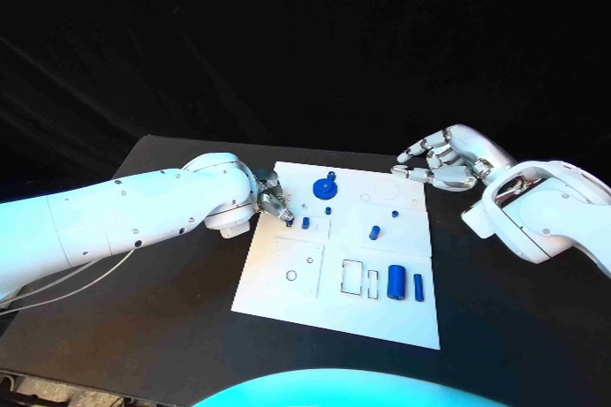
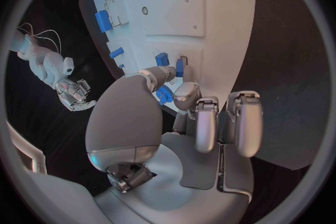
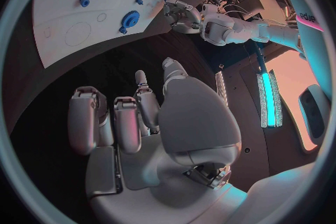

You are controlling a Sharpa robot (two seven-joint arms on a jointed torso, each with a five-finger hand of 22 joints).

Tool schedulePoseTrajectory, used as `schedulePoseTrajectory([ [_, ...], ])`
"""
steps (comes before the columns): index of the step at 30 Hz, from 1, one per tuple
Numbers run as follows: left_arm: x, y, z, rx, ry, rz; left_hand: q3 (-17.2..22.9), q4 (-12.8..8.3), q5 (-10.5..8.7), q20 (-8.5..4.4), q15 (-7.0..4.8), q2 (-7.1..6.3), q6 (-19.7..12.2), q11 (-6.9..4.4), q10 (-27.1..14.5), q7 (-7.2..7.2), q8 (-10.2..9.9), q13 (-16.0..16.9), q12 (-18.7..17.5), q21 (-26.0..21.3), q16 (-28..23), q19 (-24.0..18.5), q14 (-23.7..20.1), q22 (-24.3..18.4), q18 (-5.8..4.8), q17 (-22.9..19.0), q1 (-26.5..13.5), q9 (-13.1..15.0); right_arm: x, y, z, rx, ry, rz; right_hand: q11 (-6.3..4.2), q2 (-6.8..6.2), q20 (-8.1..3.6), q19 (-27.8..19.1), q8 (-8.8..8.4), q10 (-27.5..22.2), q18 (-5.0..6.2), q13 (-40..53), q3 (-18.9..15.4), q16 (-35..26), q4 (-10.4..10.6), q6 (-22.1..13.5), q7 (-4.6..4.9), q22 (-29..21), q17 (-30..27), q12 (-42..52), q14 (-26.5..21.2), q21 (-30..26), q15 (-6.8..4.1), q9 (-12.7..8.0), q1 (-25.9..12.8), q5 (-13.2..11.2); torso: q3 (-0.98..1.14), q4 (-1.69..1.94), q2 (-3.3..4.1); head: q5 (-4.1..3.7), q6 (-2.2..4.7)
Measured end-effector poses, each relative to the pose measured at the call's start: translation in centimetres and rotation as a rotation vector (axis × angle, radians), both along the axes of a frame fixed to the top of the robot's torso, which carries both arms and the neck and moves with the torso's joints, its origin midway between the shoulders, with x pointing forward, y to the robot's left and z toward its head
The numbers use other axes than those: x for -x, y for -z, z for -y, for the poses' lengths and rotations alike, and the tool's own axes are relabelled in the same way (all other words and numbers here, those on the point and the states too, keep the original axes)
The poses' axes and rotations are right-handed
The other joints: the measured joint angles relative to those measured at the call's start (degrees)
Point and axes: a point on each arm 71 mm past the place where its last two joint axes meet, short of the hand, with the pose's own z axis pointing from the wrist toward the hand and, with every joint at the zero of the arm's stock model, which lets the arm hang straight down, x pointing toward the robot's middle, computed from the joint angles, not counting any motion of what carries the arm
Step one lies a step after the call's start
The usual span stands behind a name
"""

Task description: Assemble the parts on the task board

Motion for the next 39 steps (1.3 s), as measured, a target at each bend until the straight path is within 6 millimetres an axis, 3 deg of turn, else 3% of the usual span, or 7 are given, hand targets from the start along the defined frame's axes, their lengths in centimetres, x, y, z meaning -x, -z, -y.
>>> schedulePoseTrajectory([
  [6, 0.02, 0.06, 0.01, -0.02, 0.005, 0.002, 0.4, -0.4, 0.0, 0.0, 0.0, -0.48, 0.2, 0.0, 0.0, -0.22, 0.0, 0.3, 0.3, 0.3, 0.0, 0.0, 0.0, 0.0, 0.0, 0.0, -0.5, 0.3, 0.0, 0.01, 0.0, 0.0, 0.0, 0.0, 0.0, 0.0, 0.0, 0.0, 0.0, 0.0, 0.0, 0.0, 0.0, 0.0, 0.0, 0.0, 0.0, 0.0, 0.0, 0.0, 0.0, 0.0, 0.0, 0.0, 0.0, 0.0, 0.01, 0.01, -0.03, 0.05, -0.05],
  [39, 0.12, 0.03, 0.45, -0.057, 0.032, 0.009, 0.5, -0.8, 0.34, 0.0, -0.2, -0.42, 0.2, -0.18, 0.2, -0.22, 0.1, 0.5, 0.6, 0.5, 0.0, 0.0, 0.2, 0.0, 0.0, 0.0, -0.4, 0.3, 0.02, 0.03, 0.05, 0.0, 0.0, 0.0, 0.0, 0.23, 0.0, 0.0, 0.0, 0.0, 0.0, 0.0, 0.0, 0.0, 0.0, 0.0, 0.0, 0.0, 0.0, 0.0, 0.0, 0.0, 0.0, 0.0, -0.2, 0.0, -0.01, 0.01, -0.03, -0.01, -0.31],
])
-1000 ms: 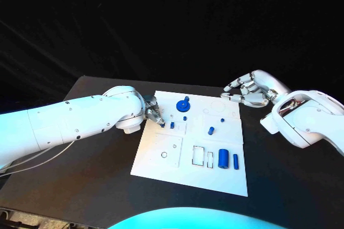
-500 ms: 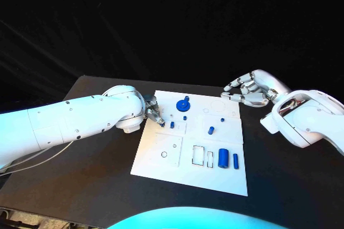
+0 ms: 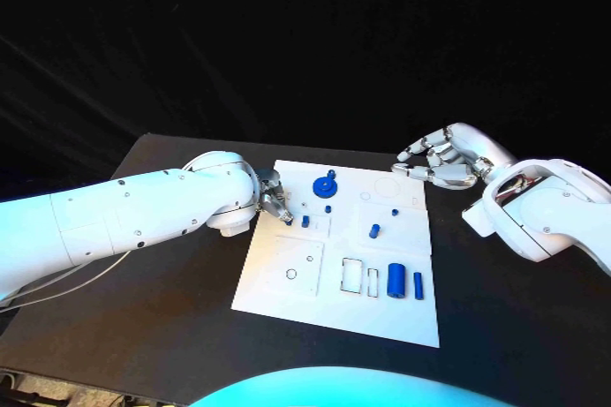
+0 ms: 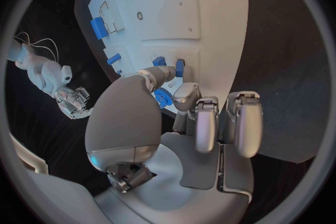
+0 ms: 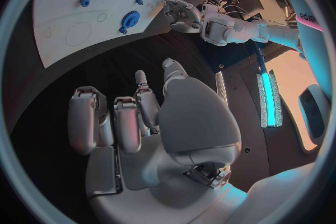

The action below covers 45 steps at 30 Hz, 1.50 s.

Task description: Assemble the parts on the task board

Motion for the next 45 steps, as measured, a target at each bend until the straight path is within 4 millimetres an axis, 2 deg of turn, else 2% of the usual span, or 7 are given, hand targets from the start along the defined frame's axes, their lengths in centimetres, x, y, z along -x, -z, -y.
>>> schedulePoseTrajectory([
  [22, -0.1, -0.04, 0.11, -0.018, 0.011, -0.011, -0.4, -0.4, 0.21, -0.21, -0.2, 0.11, 0.0, 0.05, 0.3, 0.0, 0.5, 0.4, 0.4, 0.2, 0.0, -0.2, -0.2, 0.0, 0.0, 0.0, -0.3, 0.0, 0.0, 0.02, 0.04, 0.0, 0.001, 0.0, 0.0, 0.0, 0.0, 0.0, 0.0, 0.0, 0.0, 0.0, 0.0, 0.0, 0.0, 0.0, 0.0, 0.0, 0.0, 0.0, 0.0, 0.0, 0.0, 0.0, 0.0, 0.2, 0.02, 0.01, -0.01, -0.2, -0.32],
  [30, -0.16, 0.07, -0.03, -0.027, 0.007, -0.013, -0.6, -0.6, 0.52, -0.21, -0.2, 0.12, 0.0, 0.02, 0.6, 0.0, 0.9, 0.5, 0.7, 0.6, 0.0, -0.2, -0.2, 0.0, 0.01, 0.0, -0.8, 0.0, -0.02, 0.02, 0.01, 0.0, 0.0, -0.001, 0.0, 0.0, 0.0, 0.0, 0.0, 0.0, 0.0, 0.0, 0.0, 0.0, 0.0, 0.0, 0.0, 0.0, 0.0, 0.0, 0.0, 0.0, 0.0, 0.0, 0.0, 0.2, -0.02, 0.02, -0.01, -0.04, -0.33],
  [45, -0.18, 0.06, 0.07, -0.031, 0.007, -0.003, -0.9, -0.9, 1.36, -0.2, -0.42, -0.41, 0.4, -0.64, 1.4, -0.4, 1.2, 1.2, 1.3, 1.0, 0.0, -0.2, 0.0, 0.0, 0.01, 0.0, -1.3, 0.0, -0.03, 0.06, -0.03, 0.001, 0.0, -0.001, 0.0, 0.0, 0.0, 0.0, 0.0, 0.0, 0.0, 0.0, 0.0, 0.0, 0.0, 0.0, 0.0, 0.0, 0.0, 0.0, 0.0, 0.0, 0.0, 0.0, 0.0, 0.2, -0.01, -0.01, -0.01, 0.08, -0.47],
])
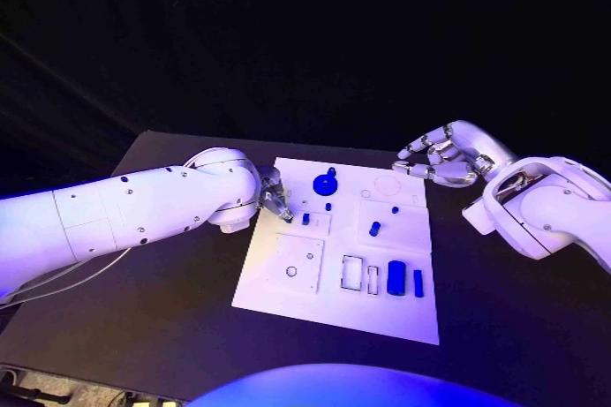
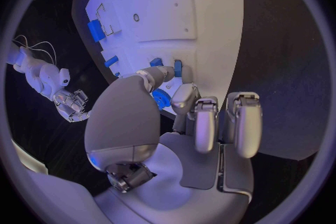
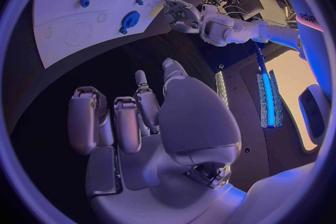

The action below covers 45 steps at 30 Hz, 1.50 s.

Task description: Assemble the parts on the task board

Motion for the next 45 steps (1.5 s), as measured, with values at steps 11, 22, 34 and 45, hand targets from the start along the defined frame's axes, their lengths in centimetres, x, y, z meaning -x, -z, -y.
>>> schedulePoseTrajectory([
  [11, -0.01, 0.02, 0.13, -0.005, 0.001, -0.001, -0.4, -2.0, 0.3, 0.0, -0.33, -0.03, 0.5, -0.4, 0.8, -0.49, 0.5, 0.5, 0.7, 0.0, 0.0, 0.0, -0.1, 0.0, 0.0, 0.0, -1.4, 0.0, 0.01, 0.0, 0.02, 0.0, 0.0, 0.0, 0.0, 0.0, 0.0, 0.0, 0.0, 0.0, 0.0, 0.0, 0.0, 0.0, 0.0, 0.0, 0.0, 0.0, 0.0, 0.0, 0.0, 0.0, 0.0, 0.0, 0.0, 0.0, 0.05, -0.04, 0.01, -0.11, -0.08],
  [22, -0.11, 0.04, 0.17, -0.01, -0.004, -0.004, -0.2, -4.1, 0.02, 0.0, -1.01, -0.06, 0.3, -0.62, 1.2, -0.72, 0.5, 1.1, 1.0, 0.0, 0.0, 0.0, -0.2, 0.0, 0.0, 0.0, -2.6, 0.0, 0.04, 0.0, 0.04, 0.0, 0.0, 0.0, 0.0, 0.0, 0.0, 0.0, 0.0, 0.0, 0.0, 0.0, 0.0, 0.0, 0.0, 0.0, 0.0, 0.0, 0.0, 0.0, 0.0, 0.0, 0.0, 0.0, 0.0, 0.0, 0.05, -0.03, 0.01, -0.2, -0.16],
  [34, -0.3, 0.12, 0.3, -0.011, -0.008, -0.004, -2.3, -3.9, -0.41, 0.0, -1.03, 0.41, 0.9, -0.97, 1.6, -1.37, 0.4, 1.3, 1.3, 0.0, 0.0, 0.0, -0.2, 0.0, 0.0, 0.0, -3.7, 0.0, 0.06, -0.01, 0.04, 0.0, 0.0, 0.0, 0.0, 0.0, 0.0, 0.0, 0.0, 0.0, 0.0, 0.0, 0.0, 0.0, 0.0, 0.0, 0.0, 0.0, 0.0, 0.0, 0.0, 0.0, 0.0, 0.0, 0.0, 0.0, 0.03, 0.01, 0.03, -0.26, -0.15],
  [45, -0.39, 0.2, 0.2, -0.017, -0.014, -0.006, -6.3, -1.7, -0.52, 0.0, -1.43, 0.41, 3.3, -1.55, 1.5, -3.47, 0.0, 1.5, 1.3, 0.0, 0.0, 0.0, -0.2, 0.0, 0.0, 0.0, -3.7, 5.3, 0.07, -0.01, 0.09, 0.0, 0.001, -0.001, 0.0, 0.0, 0.0, 0.0, 0.03, 0.0, 0.0, 0.0, 0.0, 0.0, 0.0, 0.0, 0.0, 0.0, 0.0, 0.0, 0.0, 0.0, 0.0, 0.0, 0.0, 0.0, 0.01, 0.01, 0.02, -0.4, -0.38],
])
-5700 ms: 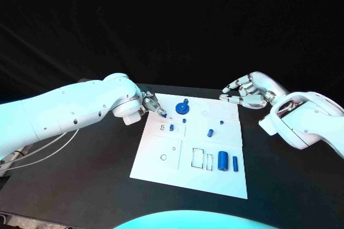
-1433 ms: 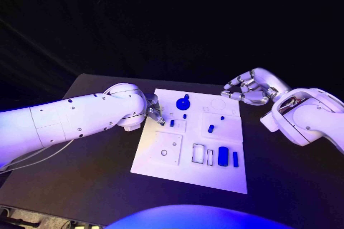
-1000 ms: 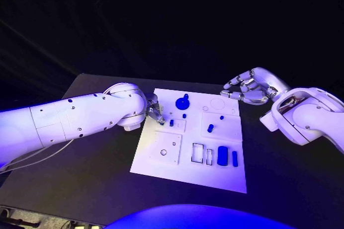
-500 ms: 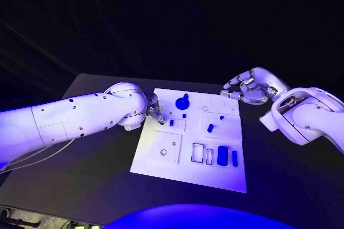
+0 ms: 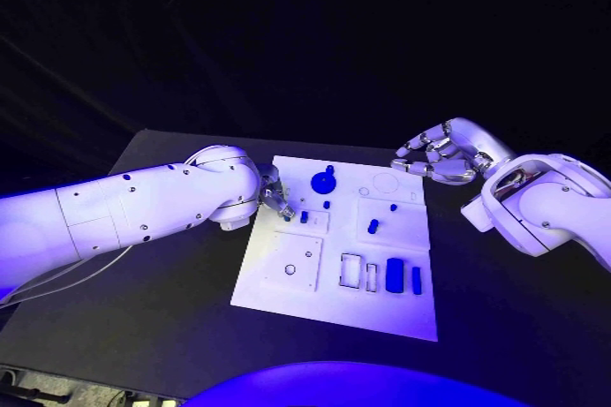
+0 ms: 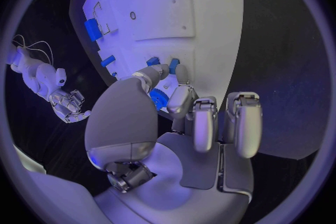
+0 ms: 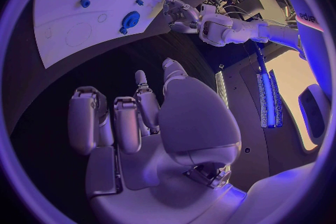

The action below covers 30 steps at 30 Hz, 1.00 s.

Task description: Assemble the parts on the task board

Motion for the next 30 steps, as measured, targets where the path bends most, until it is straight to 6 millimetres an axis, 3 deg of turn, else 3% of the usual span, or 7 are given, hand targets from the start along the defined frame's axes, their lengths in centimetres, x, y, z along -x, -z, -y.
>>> schedulePoseTrajectory([
  [10, -0.08, 0.03, -0.07, -0.002, -0.004, 0.0, -5.9, 2.5, 0.01, 0.0, 0.0, 0.73, 0.6, 0.2, -0.2, -0.19, -0.9, 0.0, 0.0, 0.0, 0.0, 0.0, 0.0, 0.0, 0.0, 0.0, 0.4, -0.1, 0.02, -0.01, 0.04, 0.0, 0.001, 0.0, 0.0, 0.0, 0.0, 0.0, 0.22, 0.0, 0.0, 0.0, -0.2, -0.2, -0.2, 0.0, 0.0, 0.0, 0.0, 0.0, 0.0, 0.0, 0.0, 0.1, 0.0, 0.0, 0.0, 0.01, -0.03, -0.04, 0.02],
  [23, -0.14, 0.05, -0.37, 0.002, -0.017, 0.006, -17.2, 8.3, 0.12, 0.0, 0.0, 2.52, 1.3, 0.4, -0.4, 0.11, -1.9, 0.1, 0.2, 0.0, 0.0, 0.0, 0.0, 0.0, 0.0, 0.0, -0.1, 0.0, 0.02, -0.01, 0.06, 0.0, 0.001, 0.0, 0.0, 0.0, 0.0, 0.0, 0.21, 0.0, 0.0, 0.0, -0.3, -0.2, 0.0, 0.0, 0.0, 0.0, 0.0, 0.0, 0.0, 0.0, 0.0, 0.0, 0.0, 0.0, 0.01, 0.0, -0.06, -0.03, 0.23],
  [30, -0.1, -0.13, -0.58, 0.014, -0.033, 0.022, -20.9, 8.7, 0.12, 0.0, 0.0, 3.33, 1.3, 0.4, -0.4, 0.11, -2.1, -0.1, 0.2, 0.0, 0.0, 0.0, 0.0, 0.0, 0.0, 0.0, -0.9, 0.1, 0.01, -0.01, 0.08, 0.0, 0.002, 0.0, 0.0, -0.01, 0.0, 0.0, 0.21, 0.0, 0.0, 0.0, -0.3, -0.2, 0.0, -0.1, -0.12, 0.0, 0.0, 0.0, 0.0, -0.1, 0.0, 0.0, 0.0, 0.0, -0.01, -0.02, -0.05, -0.04, 0.34],
])
